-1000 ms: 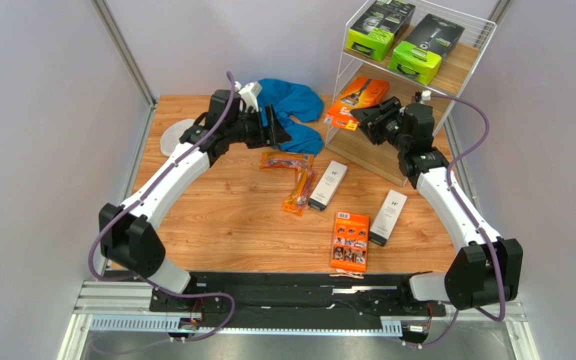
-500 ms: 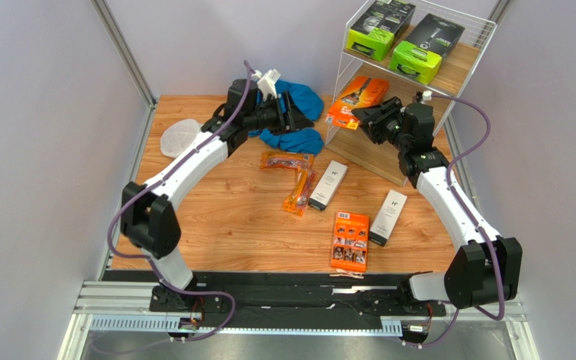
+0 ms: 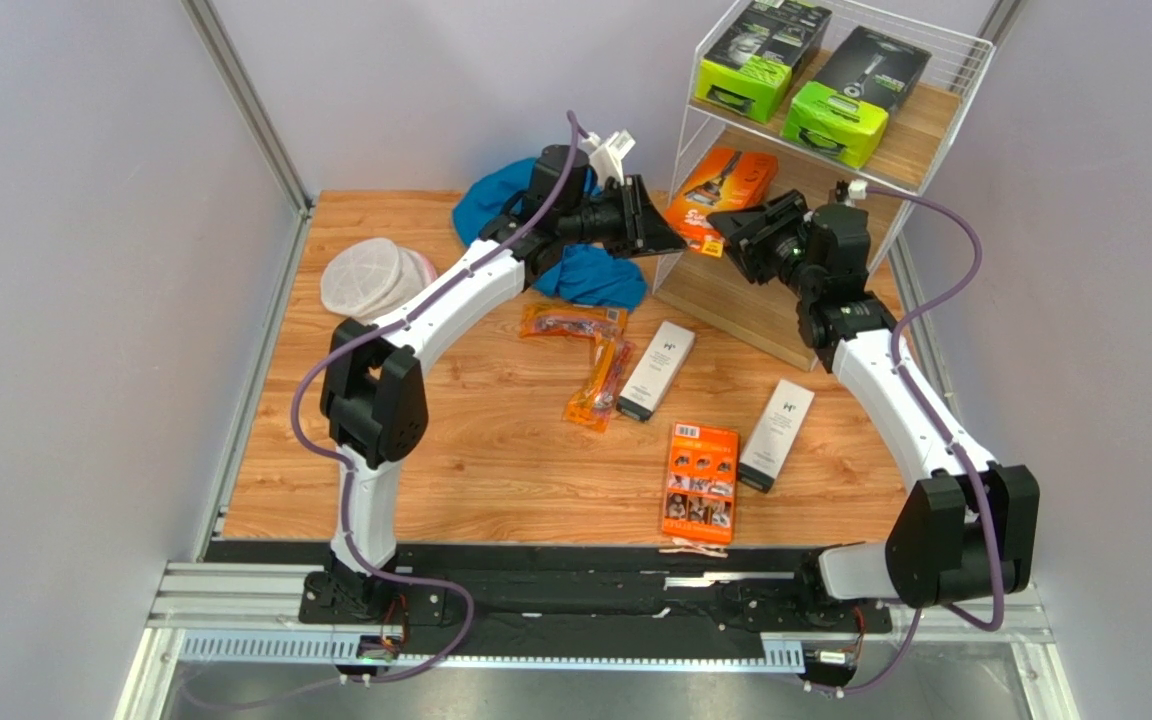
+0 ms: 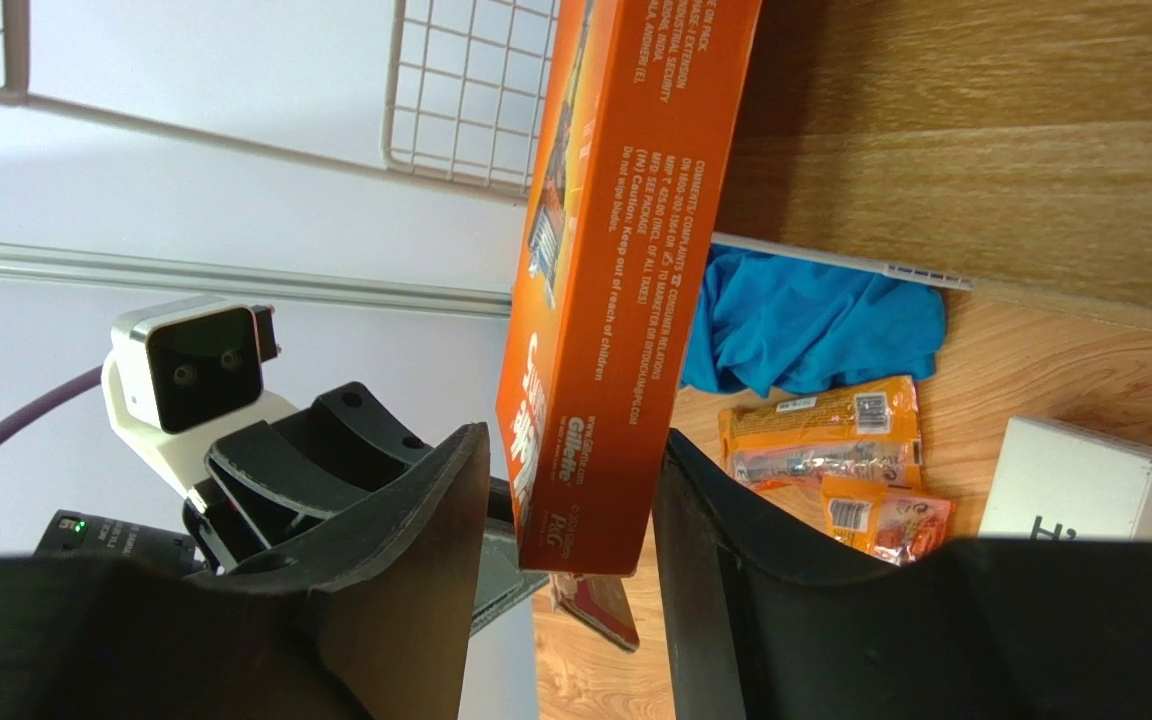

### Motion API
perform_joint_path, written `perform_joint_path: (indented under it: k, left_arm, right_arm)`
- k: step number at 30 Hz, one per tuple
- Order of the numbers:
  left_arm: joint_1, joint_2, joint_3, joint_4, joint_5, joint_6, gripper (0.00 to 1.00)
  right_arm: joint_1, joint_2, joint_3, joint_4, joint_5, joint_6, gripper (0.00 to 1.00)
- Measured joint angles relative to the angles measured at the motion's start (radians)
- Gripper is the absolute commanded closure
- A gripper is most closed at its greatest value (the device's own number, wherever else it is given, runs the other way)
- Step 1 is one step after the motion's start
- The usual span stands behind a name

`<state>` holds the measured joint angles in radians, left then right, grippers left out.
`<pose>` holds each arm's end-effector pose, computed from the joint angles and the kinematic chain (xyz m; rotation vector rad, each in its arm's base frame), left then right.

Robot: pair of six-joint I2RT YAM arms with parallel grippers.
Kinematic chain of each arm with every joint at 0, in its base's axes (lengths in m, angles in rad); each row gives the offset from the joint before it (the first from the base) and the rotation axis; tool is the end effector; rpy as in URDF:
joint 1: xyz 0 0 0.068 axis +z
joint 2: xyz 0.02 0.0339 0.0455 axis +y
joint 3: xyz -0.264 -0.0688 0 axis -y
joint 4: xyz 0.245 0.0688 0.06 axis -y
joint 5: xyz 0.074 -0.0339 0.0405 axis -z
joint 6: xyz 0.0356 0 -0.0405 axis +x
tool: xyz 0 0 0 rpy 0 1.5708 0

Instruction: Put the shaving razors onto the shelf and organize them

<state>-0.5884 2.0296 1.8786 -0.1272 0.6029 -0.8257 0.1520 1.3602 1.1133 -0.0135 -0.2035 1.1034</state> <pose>0.3943 -0.2874 0.3443 0.2337 2.0829 -1.4824 0.3174 0.0559 0.3419 0.7595 1.8094 1.0445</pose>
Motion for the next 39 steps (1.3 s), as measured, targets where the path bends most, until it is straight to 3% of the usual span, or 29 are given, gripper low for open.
perform_joint_path:
  k: [13,22,32,39]
  left_arm:
    - [-0.026,0.056,0.043,0.077,0.007,-0.038,0.71]
    - [-0.033,0.092,0.108,0.082,0.006,-0.032,0.70]
    - [-0.033,0.147,0.160,0.069,0.021,-0.025,0.69]
    - [-0.032,0.107,0.092,0.070,0.002,0.033,0.69]
  right_arm:
    - [-0.014,0.032,0.002,0.010,-0.031,0.007,0.49]
    - [-0.016,0.047,0.022,-0.008,-0.079,0.001,0.34]
    - [-0.027,0.046,0.027,-0.050,-0.083,-0.010,0.32]
    - [-0.031,0.029,0.027,-0.059,-0.101,-0.013,0.33]
